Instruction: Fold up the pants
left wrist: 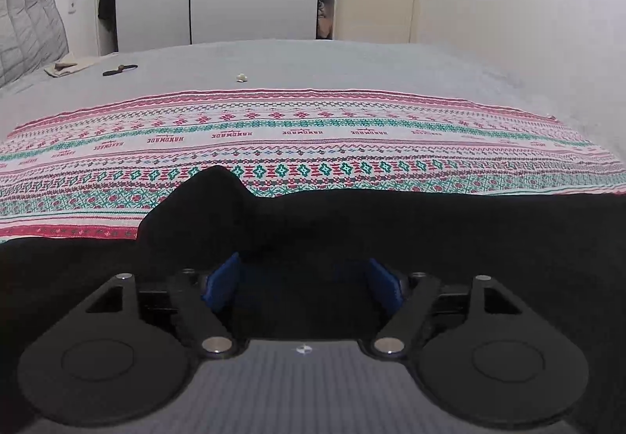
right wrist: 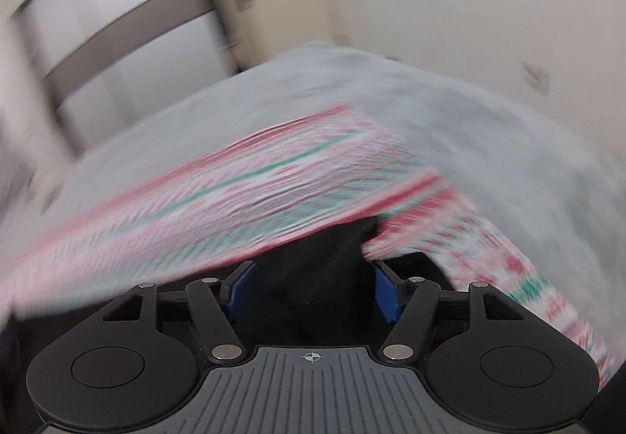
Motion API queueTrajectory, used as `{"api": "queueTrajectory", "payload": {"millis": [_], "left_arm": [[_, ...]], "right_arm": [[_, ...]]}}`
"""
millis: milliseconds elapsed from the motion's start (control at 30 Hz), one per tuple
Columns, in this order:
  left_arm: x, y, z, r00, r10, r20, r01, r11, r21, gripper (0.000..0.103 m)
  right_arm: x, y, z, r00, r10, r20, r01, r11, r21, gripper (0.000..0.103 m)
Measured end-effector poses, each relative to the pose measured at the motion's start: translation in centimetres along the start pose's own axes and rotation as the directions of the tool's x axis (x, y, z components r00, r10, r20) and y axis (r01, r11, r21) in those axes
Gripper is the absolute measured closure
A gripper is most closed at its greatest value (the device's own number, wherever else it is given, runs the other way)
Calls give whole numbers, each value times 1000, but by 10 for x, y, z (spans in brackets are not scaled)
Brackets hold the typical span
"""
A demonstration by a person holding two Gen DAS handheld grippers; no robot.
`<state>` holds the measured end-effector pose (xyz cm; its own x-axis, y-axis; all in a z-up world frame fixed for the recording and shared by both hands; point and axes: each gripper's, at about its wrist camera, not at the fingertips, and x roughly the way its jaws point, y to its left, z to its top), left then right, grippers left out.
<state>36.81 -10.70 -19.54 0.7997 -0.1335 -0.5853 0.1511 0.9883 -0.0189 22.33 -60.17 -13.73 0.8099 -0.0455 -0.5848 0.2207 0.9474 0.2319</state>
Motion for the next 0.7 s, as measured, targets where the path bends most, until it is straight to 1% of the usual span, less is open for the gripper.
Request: {"api": "queueTrajectory", "payload": {"millis": [67,100,133,200,233,267,300,333,367,400,433,467,500,600,633,667,700], "left_arm": [[-1,0,-1,1000,-1,2,1,1000,-2,12],[-1,0,-1,1000,-2,2,2,1000,-4,12],[0,0,-1,1000,-3,2,3,1000,-5,11],[-1,0,-2,1000,-4,2,4,1000,-4,11],[-1,0,-2,1000,-2,3,2,1000,-5,11],[-1,0,-2,1000,-2,3,2,1000,-6,11],[-1,0,-2,1000,-1,2,1,1000,-5,11],[-1,-1,-2,1000,-1,2,1,1000,-4,11],[-1,-1,-2,1000,-1,2,1,1000,-5,11],[-1,-1,-2,1000,-2,2,2,1000,-6,11],[-1,-1,-2,1000,-2,2,2,1000,-6,11],[0,-1,-2,1000,-2,2,2,1000,-7,11],[0,-1,-2,1000,-2,2,2,1000,-8,11],[0,1,-2,1000,-6,1,6,1000,-10,11],[0,1,-2,1000,-6,1,6,1000,-9,11],[0,1,-1,1000,-5,0,5,1000,-8,11],[0,0,-1,1000,-4,-1,4,1000,-6,10]], "right_arm": [[-4,22,-6,996,50,-79,-60,989,-136,41],[-3,34,-13,987,74,-142,-102,974,-200,44],[-1,45,-21,979,66,-193,-117,957,-266,44],[4,68,-37,963,11,-271,-125,905,-407,44],[6,76,-43,955,8,-297,-146,883,-446,43],[7,82,-45,952,19,-304,-167,868,-469,42],[8,82,-43,960,13,-280,-150,867,-476,42],[11,77,-36,974,-19,-225,-88,885,-457,41],[15,68,-26,984,-53,-173,-23,913,-407,41],[18,56,-16,989,-64,-136,16,945,-327,41],[20,44,-8,992,-56,-113,28,970,-241,41],[22,36,-3,994,-45,-99,27,983,-181,40],[23,35,-2,996,-27,-91,12,986,-167,40],[10,49,-8,993,58,-104,-84,961,-265,40],[10,56,-9,990,76,-115,-107,949,-296,37],[11,64,-10,990,75,-123,-113,936,-334,32],[12,73,-12,993,33,-111,-73,921,-382,32]]}}
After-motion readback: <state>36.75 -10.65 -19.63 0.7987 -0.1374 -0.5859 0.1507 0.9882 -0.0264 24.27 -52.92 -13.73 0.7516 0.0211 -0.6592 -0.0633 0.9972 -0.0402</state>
